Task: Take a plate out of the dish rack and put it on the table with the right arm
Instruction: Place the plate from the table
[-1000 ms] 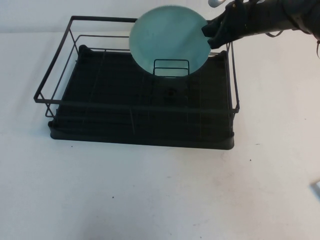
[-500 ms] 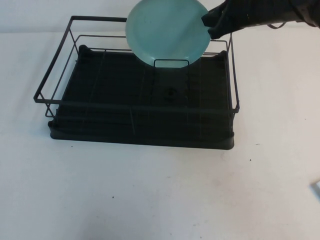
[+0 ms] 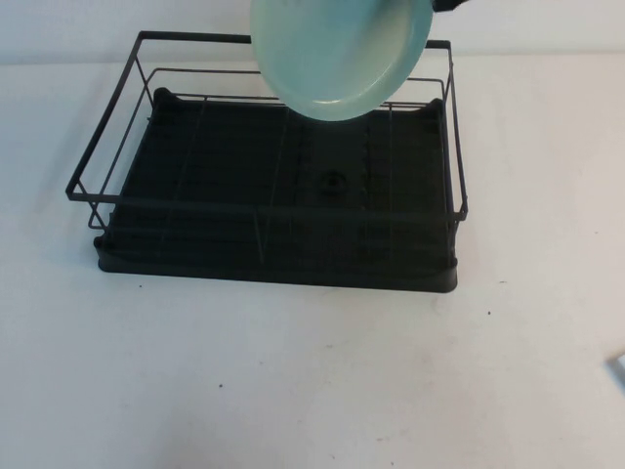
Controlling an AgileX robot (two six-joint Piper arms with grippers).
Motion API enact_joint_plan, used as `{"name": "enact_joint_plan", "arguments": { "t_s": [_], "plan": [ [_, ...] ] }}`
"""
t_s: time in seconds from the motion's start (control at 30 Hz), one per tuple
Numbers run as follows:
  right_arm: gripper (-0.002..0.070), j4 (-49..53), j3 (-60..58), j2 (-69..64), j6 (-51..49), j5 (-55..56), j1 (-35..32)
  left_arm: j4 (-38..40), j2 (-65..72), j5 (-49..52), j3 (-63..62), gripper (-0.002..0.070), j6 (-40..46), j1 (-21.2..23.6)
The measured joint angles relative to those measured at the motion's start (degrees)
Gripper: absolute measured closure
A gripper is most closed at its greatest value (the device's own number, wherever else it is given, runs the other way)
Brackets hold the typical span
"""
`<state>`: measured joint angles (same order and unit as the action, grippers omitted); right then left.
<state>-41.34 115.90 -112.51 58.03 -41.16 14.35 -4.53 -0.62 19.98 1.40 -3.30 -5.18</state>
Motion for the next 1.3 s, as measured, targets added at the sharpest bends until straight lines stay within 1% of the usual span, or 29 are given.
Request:
{"name": "enact_joint_plan", "arguments": {
  "t_s": [0.13, 0.23, 0.37, 0.47, 0.63, 0.73, 0.83, 0.93, 1.0, 1.1, 1.3],
  "plan": [
    [0.0684, 1.77, 0.00, 3.03, -2.89, -0.75, 0.00, 0.00, 0.00, 0.00, 0.00, 0.0678, 0.00, 0.00],
    [0.0684, 6.32, 0.00, 5.93, -8.17, -2.29, 0.00, 0.00, 0.00, 0.00, 0.00, 0.0678, 0.00, 0.00],
    [0.0684, 13.74, -0.27, 10.53, -14.86, -7.66, 0.00, 0.00, 0.00, 0.00, 0.00, 0.0678, 0.00, 0.00],
    [0.0684, 17.47, -2.98, 15.31, -19.43, -10.44, 0.00, 0.00, 0.00, 0.00, 0.00, 0.0678, 0.00, 0.00],
    [0.0684, 19.37, -14.49, 26.96, -29.99, -10.98, 0.00, 0.00, 0.00, 0.00, 0.00, 0.0678, 0.00, 0.00],
    [0.0684, 19.76, -25.52, 34.44, -36.60, -10.48, 0.30, 0.00, 0.00, 0.00, 0.00, 0.0678, 0.00, 0.00],
    [0.0684, 20.92, -37.09, 41.42, -42.64, -8.63, 2.56, 0.00, 0.00, 0.00, 0.00, 0.0678, 0.00, 0.00],
    [0.0684, 21.46, -47.86, 45.65, -51.55, -7.02, 5.47, 0.00, 0.00, 0.00, 0.00, 0.0678, 0.00, 0.00],
    [0.0684, 21.46, -53.81, 46.66, -58.36, -7.01, 7.14, 0.00, 0.00, 0.00, 0.00, 0.0678, 0.00, 0.00],
    [0.0684, 21.61, -59.53, 45.61, -64.57, -7.28, 9.30, 0.00, 0.00, 0.00, 0.00, 0.0678, 0.00, 0.00],
    [0.0684, 20.04, -62.68, 37.94, -68.79, -4.56, 13.91, 0.00, 0.00, 0.00, 0.00, 0.0678, 0.00, 0.00]
  ]
}}
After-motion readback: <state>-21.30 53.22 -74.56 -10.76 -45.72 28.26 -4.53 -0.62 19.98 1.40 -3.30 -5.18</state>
